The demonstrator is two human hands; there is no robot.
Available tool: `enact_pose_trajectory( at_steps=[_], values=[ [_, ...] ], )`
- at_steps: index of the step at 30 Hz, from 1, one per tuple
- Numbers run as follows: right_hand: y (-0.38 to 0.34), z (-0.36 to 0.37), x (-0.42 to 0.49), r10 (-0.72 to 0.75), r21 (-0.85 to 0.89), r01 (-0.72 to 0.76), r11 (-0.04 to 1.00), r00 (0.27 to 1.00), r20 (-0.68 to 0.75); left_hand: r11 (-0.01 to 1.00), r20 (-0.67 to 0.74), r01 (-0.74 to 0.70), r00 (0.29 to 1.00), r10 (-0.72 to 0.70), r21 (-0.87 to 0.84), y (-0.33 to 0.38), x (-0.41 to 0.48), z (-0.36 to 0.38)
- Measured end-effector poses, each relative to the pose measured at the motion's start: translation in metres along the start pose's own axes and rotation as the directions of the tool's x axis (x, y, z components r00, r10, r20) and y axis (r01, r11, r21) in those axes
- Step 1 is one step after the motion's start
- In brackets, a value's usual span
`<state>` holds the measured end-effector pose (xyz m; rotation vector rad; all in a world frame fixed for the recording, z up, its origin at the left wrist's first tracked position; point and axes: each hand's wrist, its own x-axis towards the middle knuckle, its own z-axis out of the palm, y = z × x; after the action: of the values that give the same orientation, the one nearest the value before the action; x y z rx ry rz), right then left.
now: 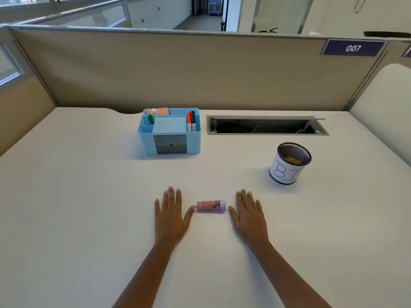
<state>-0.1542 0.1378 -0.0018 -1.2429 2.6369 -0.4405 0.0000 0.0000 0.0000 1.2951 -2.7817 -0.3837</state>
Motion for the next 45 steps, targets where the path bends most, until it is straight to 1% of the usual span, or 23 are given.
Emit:
enact_pose_trajectory(
  at_steps=[2,4,6,9,11,14,15,17,18,20,22,23,25,28,30,31,32,33,35,37,38,40,45],
  values=[
    [0.001,0.0,0.0,0.009,0.029,-0.008,1.0,0.998,-0.054,0.997,-0.021,-0.039,0.999,0.037,-0.072,0.001,-0.001,0.0],
    [0.003,0.001,0.001,0.019,0.057,-0.015,0.998,0.998,-0.066,0.975,-0.012,-0.078,0.997,0.077,-0.207,0.006,0.0,0.0],
    [0.001,0.001,0.002,0.016,0.138,-0.006,0.99,0.997,-0.074,0.937,-0.041,-0.173,0.985,0.168,-0.303,0.016,0.002,0.0],
    [-0.007,-0.005,0.001,0.03,0.339,-0.007,0.941,0.998,-0.064,0.904,-0.083,-0.286,0.958,0.274,-0.317,0.03,0.007,-0.001],
    [-0.012,-0.008,0.0,0.017,0.405,0.0,0.914,0.999,-0.038,0.904,-0.109,-0.321,0.947,0.302,-0.283,0.037,0.01,-0.003],
    [-0.018,-0.009,-0.003,-0.013,0.443,0.013,0.896,1.0,-0.003,0.91,-0.154,-0.319,0.945,0.287,-0.263,0.045,0.013,-0.007],
    [-0.019,-0.009,-0.004,-0.013,0.464,0.009,0.886,1.0,0.006,0.909,-0.171,-0.306,0.949,0.266,-0.282,0.047,0.013,-0.006],
    [-0.023,-0.01,-0.005,0.018,0.539,-0.013,0.843,1.0,-0.005,0.882,-0.2,-0.248,0.963,0.18,-0.401,0.051,0.008,-0.004],
    [-0.026,-0.011,-0.005,0.051,0.593,-0.028,0.805,0.998,-0.021,0.848,-0.197,-0.203,0.973,0.12,-0.489,0.054,0.006,-0.003],
    [-0.031,-0.013,-0.004,0.135,0.72,-0.07,0.691,0.99,-0.033,0.732,-0.159,-0.12,0.987,0.016,-0.67,0.058,0.002,-0.002],
    [-0.036,-0.018,0.0,0.199,0.83,-0.143,0.54,0.979,0.039,0.601,-0.11,-0.07,0.993,-0.031,-0.796,0.063,-0.001,-0.001],
    [-0.039,-0.02,0.002,0.208,0.875,-0.179,0.45,0.974,0.092,0.562,-0.09,-0.058,0.996,-0.029,-0.825,0.065,-0.002,0.0],
    [-0.043,-0.025,0.002,0.185,0.933,-0.209,0.292,0.97,0.159,0.542,-0.051,-0.054,0.998,0.019,-0.839,0.067,-0.003,0.0],
    [-0.044,-0.03,0.002,0.149,0.963,-0.192,0.19,0.975,0.165,0.56,-0.003,-0.057,0.995,0.097,-0.826,0.066,-0.004,-0.001],
    [-0.042,-0.031,0.001,0.126,0.975,-0.181,0.128,0.978,0.165,0.538,-0.022,-0.059,0.997,0.074,-0.841,0.065,-0.003,-0.005],
    [-0.042,-0.032,0.001,0.129,0.975,-0.185,0.12,0.977,0.169,0.515,-0.039,-0.052,0.999,0.036,-0.856,0.066,-0.003,-0.008],
    [-0.043,-0.032,0.001,0.139,0.972,-0.187,0.141,0.976,0.167,0.489,-0.048,-0.037,0.999,-0.011,-0.871,0.067,-0.002,-0.011],
    [-0.043,-0.031,0.0,0.149,0.964,-0.181,0.192,0.977,0.154,0.465,-0.042,-0.012,0.998,-0.054,-0.885,0.069,0.0,-0.015],
    [-0.045,-0.026,-0.002,0.143,0.917,-0.133,0.377,0.986,0.084,0.44,0.013,0.052,0.996,-0.089,-0.897,0.073,0.004,-0.022],
    [-0.046,-0.02,-0.007,0.068,0.83,-0.025,0.558,0.998,-0.016,0.482,0.078,0.088,0.996,-0.042,-0.871,0.077,0.007,-0.027],
    [-0.046,-0.018,-0.009,0.031,0.782,0.022,0.622,0.998,-0.053,0.522,0.101,0.091,0.995,-0.01,-0.848,0.079,0.008,-0.028],
    [-0.046,-0.014,-0.013,-0.001,0.712,0.069,0.699,0.995,-0.095,0.567,0.112,0.079,0.993,0.024,-0.82,0.081,0.008,-0.029],
    [-0.045,-0.012,-0.018,0.0,0.615,0.102,0.782,0.986,-0.164,0.574,0.09,0.062,0.996,0.02,-0.816,0.085,0.007,-0.031]
  ],
)
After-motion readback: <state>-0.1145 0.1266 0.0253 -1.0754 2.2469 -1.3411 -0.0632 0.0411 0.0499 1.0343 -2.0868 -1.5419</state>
